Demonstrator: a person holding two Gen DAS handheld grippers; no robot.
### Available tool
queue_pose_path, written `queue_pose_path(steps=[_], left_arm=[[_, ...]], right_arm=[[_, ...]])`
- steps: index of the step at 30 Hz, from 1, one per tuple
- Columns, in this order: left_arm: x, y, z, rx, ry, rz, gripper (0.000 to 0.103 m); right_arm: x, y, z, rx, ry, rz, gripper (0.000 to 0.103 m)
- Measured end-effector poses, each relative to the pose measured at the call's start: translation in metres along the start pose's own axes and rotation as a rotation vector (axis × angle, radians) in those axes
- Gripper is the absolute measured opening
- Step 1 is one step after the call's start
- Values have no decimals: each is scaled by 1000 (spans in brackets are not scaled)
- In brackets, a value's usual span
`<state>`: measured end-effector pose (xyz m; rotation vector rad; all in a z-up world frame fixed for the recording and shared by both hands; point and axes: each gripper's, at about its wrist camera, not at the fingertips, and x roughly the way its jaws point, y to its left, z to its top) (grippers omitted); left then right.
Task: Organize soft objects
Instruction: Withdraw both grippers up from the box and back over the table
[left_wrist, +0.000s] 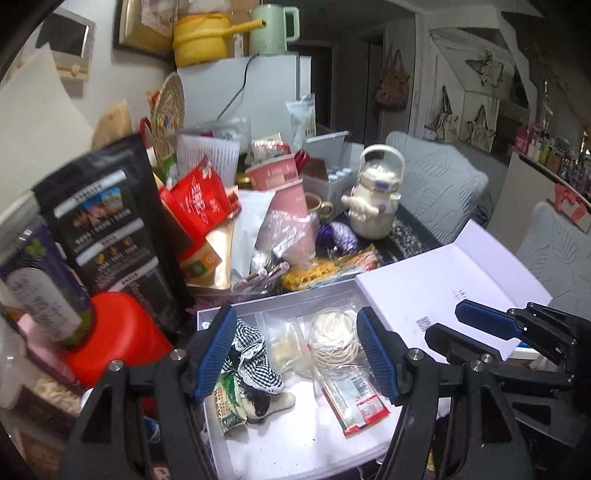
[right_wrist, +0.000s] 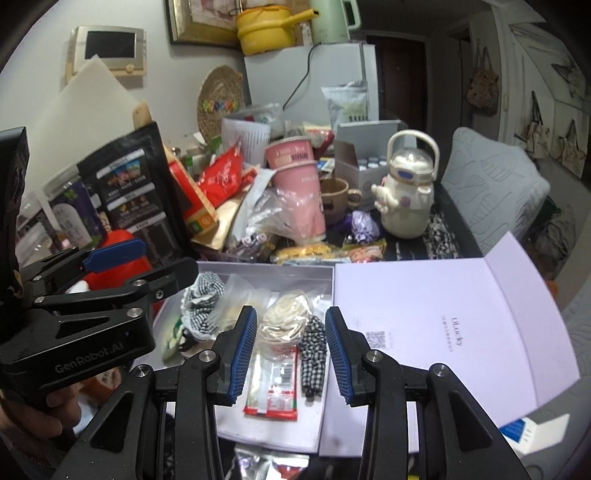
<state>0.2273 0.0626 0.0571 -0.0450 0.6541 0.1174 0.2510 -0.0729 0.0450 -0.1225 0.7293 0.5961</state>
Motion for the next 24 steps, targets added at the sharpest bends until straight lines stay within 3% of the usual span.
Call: queue_pose_path(steps=[11, 17, 21, 24], left_arm=[[-72, -4, -6, -4, -83, -19, 67], [-108, -6, -13, 1, -124, -19, 67], [-128, -5, -20, 4, -142, -44, 67], [-138, -4, -27, 2, -146, -51, 67]], right_arm=[[-74, 20, -6, -30, -106, -14, 38], [-110, 34, -18, -48, -155, -13, 44], [-132, 42, -26, -52, -183, -15, 60], [-147, 47, -34, -53, -199, -4, 62]])
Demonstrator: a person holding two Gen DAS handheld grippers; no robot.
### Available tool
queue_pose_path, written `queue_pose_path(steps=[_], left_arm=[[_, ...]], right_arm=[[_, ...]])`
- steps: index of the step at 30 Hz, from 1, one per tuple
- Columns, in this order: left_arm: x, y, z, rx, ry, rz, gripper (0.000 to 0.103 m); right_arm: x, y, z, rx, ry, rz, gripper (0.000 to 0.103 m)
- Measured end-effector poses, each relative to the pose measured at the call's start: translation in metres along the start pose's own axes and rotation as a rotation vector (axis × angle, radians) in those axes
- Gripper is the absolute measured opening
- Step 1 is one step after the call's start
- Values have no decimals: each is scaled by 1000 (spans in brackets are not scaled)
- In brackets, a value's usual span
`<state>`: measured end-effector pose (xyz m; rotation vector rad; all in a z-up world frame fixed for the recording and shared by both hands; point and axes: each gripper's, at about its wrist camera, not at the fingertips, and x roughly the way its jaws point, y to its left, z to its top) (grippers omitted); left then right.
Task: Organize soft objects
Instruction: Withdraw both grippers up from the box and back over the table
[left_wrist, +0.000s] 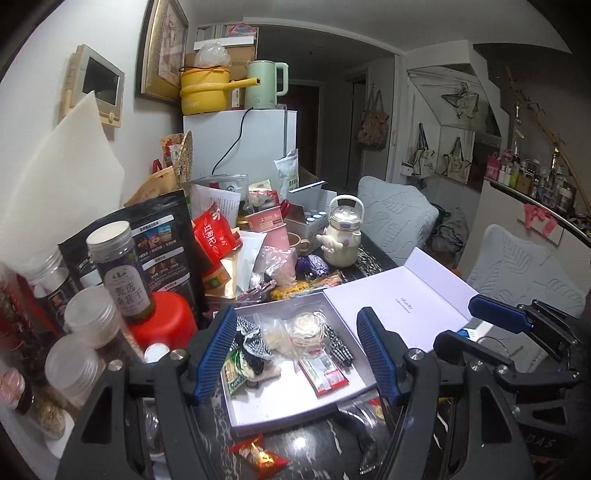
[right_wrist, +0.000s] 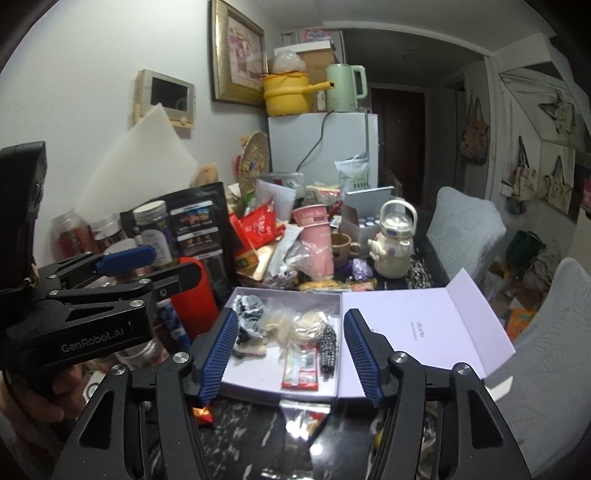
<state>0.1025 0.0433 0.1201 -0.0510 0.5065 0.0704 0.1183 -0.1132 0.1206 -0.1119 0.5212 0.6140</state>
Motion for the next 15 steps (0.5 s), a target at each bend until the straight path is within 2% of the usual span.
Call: queue_pose_path(steps=[3, 5, 7, 15], left_arm=[[-9, 1, -7, 3, 7, 10, 71], [-15, 1, -12, -8, 14, 15, 82], [-23, 2, -17, -14, 6, 9, 83], [-34, 8, -36, -34, 39, 7, 83]], right_arm=[[-13, 5, -6, -3, -13, 3, 68], [-19, 9, -9, -5, -19, 1, 70], [-25, 13, -14, -6, -25, -1, 76], [-39, 23, -33, -5, -21, 3, 82]])
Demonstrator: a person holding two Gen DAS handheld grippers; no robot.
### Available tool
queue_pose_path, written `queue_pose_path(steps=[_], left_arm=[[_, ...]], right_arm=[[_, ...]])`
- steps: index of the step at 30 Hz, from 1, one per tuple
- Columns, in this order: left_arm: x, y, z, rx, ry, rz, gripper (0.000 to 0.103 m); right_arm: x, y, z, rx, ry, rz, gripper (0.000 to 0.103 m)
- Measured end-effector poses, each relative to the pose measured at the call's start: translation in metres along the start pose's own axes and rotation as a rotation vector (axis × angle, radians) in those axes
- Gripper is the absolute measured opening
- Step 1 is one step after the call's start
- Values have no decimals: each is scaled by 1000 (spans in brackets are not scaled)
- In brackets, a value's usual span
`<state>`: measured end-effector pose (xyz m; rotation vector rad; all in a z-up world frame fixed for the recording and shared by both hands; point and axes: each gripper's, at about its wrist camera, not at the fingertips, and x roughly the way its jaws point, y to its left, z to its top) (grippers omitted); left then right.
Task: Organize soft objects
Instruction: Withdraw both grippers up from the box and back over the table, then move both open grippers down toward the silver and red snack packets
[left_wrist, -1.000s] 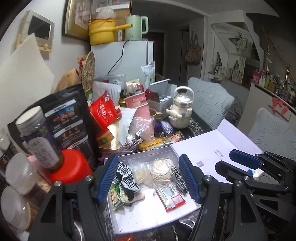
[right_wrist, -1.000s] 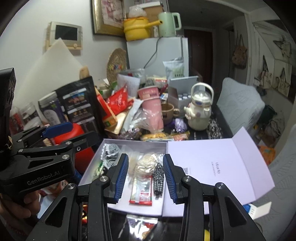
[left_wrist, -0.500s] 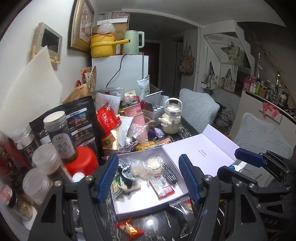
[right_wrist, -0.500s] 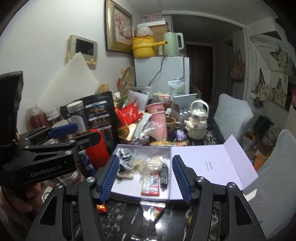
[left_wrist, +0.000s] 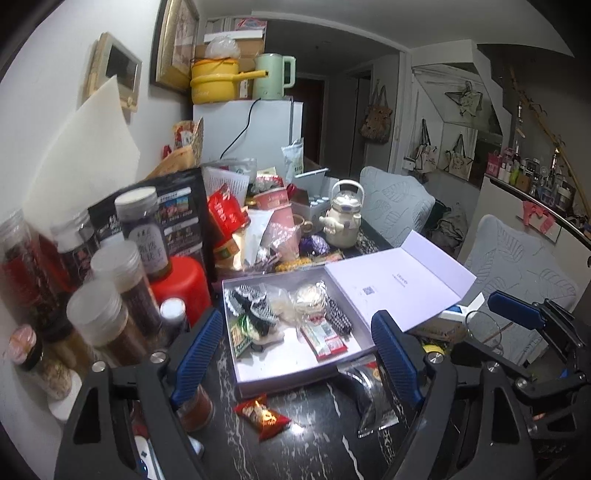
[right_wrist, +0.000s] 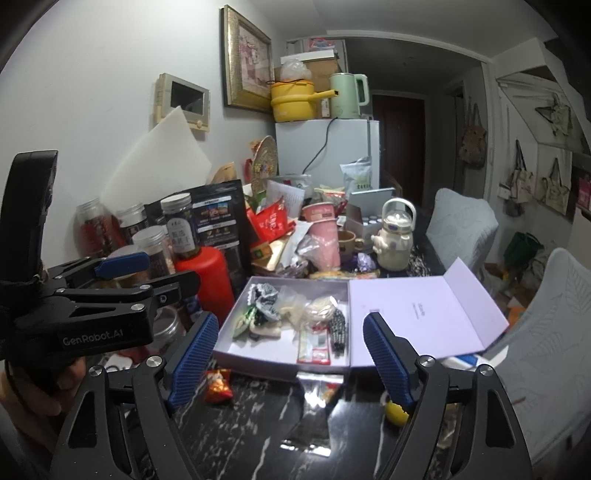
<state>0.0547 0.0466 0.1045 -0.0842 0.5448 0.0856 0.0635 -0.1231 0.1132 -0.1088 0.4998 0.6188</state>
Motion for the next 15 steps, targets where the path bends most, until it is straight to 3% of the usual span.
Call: queue_pose_path(steps=[15], left_arm=[[22, 18, -54, -61, 128, 4, 83]], right_arm=[[14, 4, -53, 48, 72, -1, 83]])
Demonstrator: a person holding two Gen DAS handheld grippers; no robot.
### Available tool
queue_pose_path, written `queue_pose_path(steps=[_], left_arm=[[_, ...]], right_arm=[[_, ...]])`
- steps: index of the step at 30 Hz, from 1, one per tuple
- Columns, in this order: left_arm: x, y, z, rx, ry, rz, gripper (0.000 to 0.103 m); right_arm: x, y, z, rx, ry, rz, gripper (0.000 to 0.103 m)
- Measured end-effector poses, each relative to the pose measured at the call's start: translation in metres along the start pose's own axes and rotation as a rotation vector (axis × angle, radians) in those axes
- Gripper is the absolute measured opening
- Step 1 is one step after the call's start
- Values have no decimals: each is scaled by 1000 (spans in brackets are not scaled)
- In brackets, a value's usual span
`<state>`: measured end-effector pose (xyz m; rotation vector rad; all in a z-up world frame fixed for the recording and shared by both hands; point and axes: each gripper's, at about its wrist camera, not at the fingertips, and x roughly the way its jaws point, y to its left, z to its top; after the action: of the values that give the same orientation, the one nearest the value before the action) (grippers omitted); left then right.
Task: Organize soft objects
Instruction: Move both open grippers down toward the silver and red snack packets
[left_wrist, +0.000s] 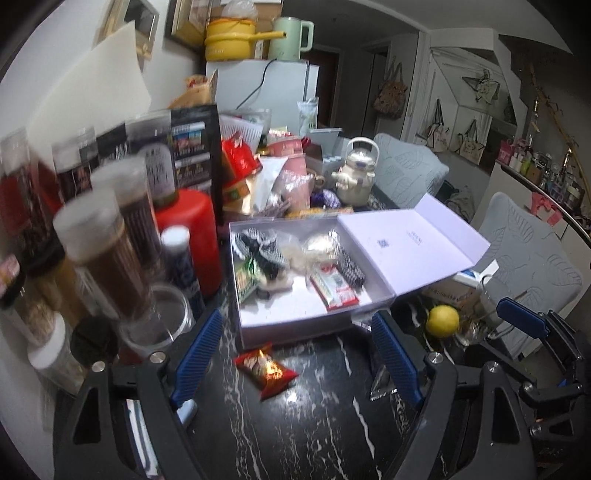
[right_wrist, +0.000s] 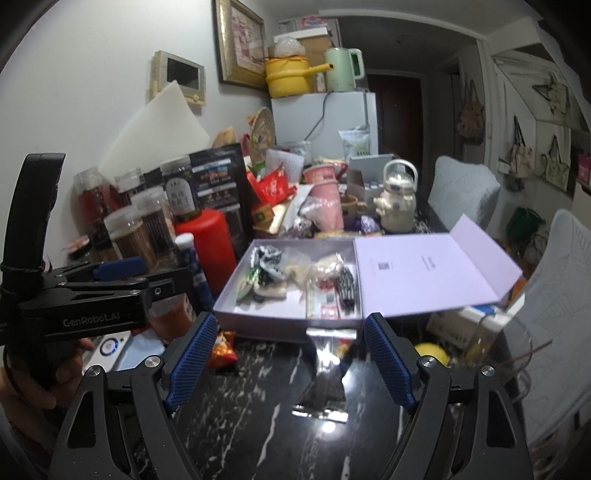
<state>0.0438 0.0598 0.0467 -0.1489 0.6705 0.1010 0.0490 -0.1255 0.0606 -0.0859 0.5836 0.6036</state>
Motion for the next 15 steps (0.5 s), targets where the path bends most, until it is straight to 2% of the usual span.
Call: queue_pose_path(steps=[15], left_arm=[[37, 6, -46, -29, 100, -36, 83]], right_arm=[[40, -13, -50, 67, 146, 6, 83]])
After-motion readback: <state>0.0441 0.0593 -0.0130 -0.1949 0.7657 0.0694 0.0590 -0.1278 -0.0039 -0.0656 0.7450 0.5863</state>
